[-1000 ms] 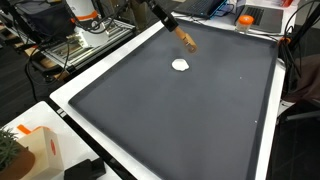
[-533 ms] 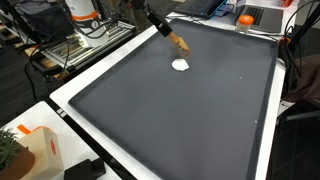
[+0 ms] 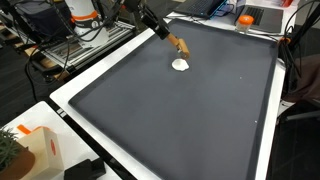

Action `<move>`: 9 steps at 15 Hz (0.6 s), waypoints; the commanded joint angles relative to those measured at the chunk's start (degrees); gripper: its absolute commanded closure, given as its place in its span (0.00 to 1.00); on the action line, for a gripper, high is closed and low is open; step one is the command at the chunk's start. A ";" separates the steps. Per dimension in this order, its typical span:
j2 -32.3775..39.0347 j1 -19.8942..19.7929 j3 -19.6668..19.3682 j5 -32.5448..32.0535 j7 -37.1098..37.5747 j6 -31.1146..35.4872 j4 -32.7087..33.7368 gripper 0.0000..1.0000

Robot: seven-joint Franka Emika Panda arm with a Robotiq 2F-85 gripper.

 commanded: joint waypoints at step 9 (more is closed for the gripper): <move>-0.72 -5.10 -7.01 -4.37 -3.07 -15.70 -0.81 0.78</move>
